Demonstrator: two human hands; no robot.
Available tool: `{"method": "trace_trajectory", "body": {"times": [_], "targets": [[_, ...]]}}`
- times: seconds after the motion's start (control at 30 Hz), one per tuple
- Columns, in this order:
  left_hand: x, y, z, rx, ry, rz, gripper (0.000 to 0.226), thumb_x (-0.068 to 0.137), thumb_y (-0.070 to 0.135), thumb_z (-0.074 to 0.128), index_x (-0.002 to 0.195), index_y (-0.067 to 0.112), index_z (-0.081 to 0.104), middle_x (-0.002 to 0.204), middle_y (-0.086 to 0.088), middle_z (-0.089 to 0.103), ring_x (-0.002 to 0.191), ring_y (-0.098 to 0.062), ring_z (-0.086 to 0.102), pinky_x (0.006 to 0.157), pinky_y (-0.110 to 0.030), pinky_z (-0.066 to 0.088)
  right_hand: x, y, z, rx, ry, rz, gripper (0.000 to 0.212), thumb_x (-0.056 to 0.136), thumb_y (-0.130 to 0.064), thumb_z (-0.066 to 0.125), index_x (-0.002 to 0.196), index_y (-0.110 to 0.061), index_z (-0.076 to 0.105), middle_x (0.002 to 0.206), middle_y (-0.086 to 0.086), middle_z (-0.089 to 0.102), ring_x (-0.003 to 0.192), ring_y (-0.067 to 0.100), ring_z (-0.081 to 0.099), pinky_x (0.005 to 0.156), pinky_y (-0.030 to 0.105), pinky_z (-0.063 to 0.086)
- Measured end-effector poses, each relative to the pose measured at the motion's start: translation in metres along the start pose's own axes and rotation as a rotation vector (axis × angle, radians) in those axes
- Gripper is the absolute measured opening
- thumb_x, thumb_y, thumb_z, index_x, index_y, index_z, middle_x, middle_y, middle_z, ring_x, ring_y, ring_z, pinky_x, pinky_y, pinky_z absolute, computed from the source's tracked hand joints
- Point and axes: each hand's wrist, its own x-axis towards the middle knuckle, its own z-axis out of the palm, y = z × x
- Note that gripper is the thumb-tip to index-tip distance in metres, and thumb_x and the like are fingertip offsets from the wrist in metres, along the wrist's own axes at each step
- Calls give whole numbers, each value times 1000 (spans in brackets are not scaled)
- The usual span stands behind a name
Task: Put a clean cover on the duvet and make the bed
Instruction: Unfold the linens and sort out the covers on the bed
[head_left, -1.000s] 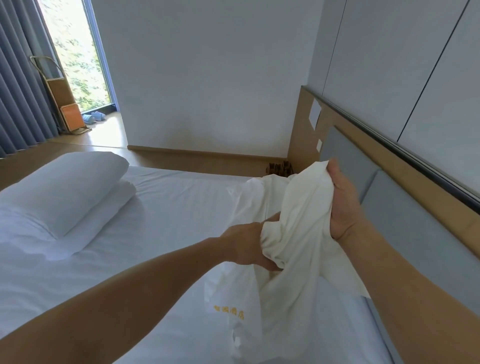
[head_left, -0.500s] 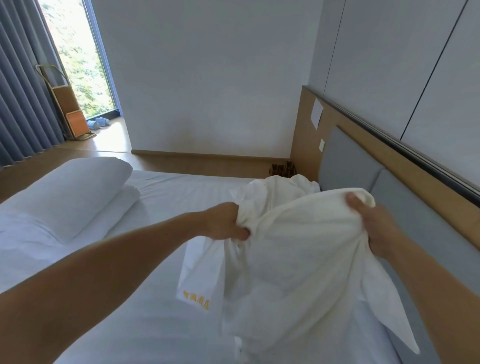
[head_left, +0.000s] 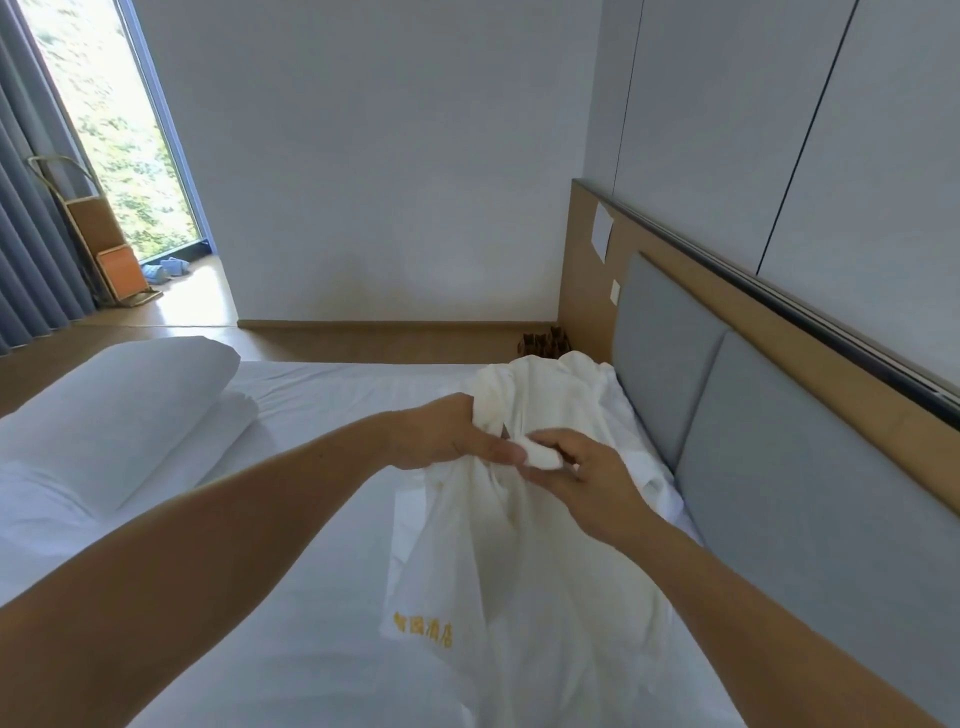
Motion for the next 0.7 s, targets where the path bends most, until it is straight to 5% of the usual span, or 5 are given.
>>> {"method": "trace_trajectory", "body": {"times": [0.17, 0.3, 0.4, 0.53, 0.7], "targets": [[-4, -7, -4, 225, -78, -73, 17, 83, 19, 79, 97, 16, 70, 90, 7, 73, 87, -12, 71, 80, -30, 58, -9, 26, 3, 149, 118, -8, 65, 87, 5, 69, 86, -60, 70, 92, -31, 70, 92, -6, 65, 83, 12, 50], [-4, -19, -30, 225, 274, -125, 42, 71, 31, 76, 104, 6, 67, 106, -13, 71, 99, -31, 69, 91, -47, 57, -25, 28, -19, 242, 205, 79, 27, 91, 0, 65, 89, -26, 75, 83, -17, 72, 79, -3, 64, 74, 11, 48], [-8, -18, -47, 236, 510, -90, 9, 84, 13, 71, 87, 7, 65, 90, -12, 67, 86, -29, 66, 82, -45, 55, -43, 50, -33, -362, -324, 223, 24, 90, -19, 70, 69, -23, 59, 63, -14, 59, 59, -1, 51, 58, 16, 37], [-15, -1, -60, 312, 608, -7, 19, 86, 6, 66, 70, 12, 57, 68, 2, 56, 63, -12, 54, 59, -25, 42, -59, 82, -36, -982, -982, 613, 31, 84, -39, 73, 99, -18, 56, 105, 0, 55, 93, 19, 53, 75, 24, 44], [-27, 23, -68, 281, 619, 118, 24, 87, 3, 63, 68, 13, 53, 65, 2, 53, 58, -9, 51, 62, -26, 43, -19, 51, -6, -560, -335, 336, 90, 82, -57, 71, 154, -25, 27, 154, -6, 36, 141, 16, 34, 115, 31, 30]]}}
